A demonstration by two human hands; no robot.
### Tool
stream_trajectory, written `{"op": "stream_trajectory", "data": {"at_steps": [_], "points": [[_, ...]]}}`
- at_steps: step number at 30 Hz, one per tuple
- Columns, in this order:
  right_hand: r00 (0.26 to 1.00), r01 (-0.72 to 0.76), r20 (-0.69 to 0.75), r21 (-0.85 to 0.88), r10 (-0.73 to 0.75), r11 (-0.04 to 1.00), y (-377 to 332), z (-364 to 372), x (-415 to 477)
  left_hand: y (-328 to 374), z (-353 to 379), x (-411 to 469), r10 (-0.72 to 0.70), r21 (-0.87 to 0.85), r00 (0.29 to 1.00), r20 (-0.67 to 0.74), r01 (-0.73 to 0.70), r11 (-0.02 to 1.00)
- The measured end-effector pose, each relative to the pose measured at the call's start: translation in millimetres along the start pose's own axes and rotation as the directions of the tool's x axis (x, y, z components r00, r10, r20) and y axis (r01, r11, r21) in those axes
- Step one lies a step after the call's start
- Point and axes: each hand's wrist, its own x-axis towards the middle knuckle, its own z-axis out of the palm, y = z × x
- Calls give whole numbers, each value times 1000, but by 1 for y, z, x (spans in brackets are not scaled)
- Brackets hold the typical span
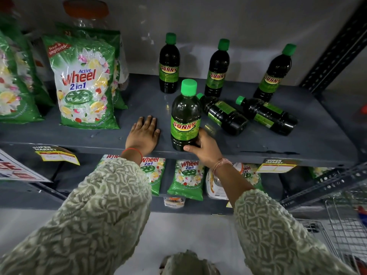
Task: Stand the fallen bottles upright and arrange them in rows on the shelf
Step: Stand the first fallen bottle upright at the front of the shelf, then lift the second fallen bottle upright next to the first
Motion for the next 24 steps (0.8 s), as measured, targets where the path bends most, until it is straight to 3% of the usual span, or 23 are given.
{"op": "stream_trajectory", "data": {"at_steps": [5, 7, 9, 11, 12, 14, 16, 18, 20, 22, 24], "points": [[996, -59, 69, 139, 49, 989, -2, -5, -7, 0, -2, -1, 12, -17, 1000, 7, -12, 1000], [998, -67, -8, 206, 70, 976, -4, -19, -18, -2, -4, 0, 23, -21, 999, 24, -22, 1000], [976, 31, -219, 89, -10, 996, -14, -44, -25, -2, -4, 2, 25, -57, 1000, 14, -24, 998], [918, 81, -360, -237, -165, 968, -23, -76, -11, 3, -2, 6, 18, -99, 1000, -16, -19, 995], [931, 19, -331, -373, -153, 928, -26, -90, 4, 6, 0, 6, 14, -93, 999, -33, -17, 996], [979, -137, -200, -545, 31, 827, -32, -109, 36, 12, 4, 5, 6, -54, 999, -54, -9, 999], [974, -218, -104, -673, 201, 707, -36, -115, 57, 13, 7, 5, 6, -34, 998, -59, -8, 999], [957, -236, -56, -726, 286, 646, -36, -114, 70, 12, 8, 5, 14, 4, 999, -51, -14, 1000], [961, -221, -39, -706, 274, 673, -32, -108, 75, 10, 9, 7, 17, 49, 999, -32, -15, 999], [978, -207, -105, -641, 183, 739, -23, -101, 78, 10, 10, 8, 12, 64, 999, -29, -10, 998], [963, -210, -259, -545, 75, 812, -17, -90, 80, 10, 10, 8, 8, 57, 999, -39, -6, 998]]}}
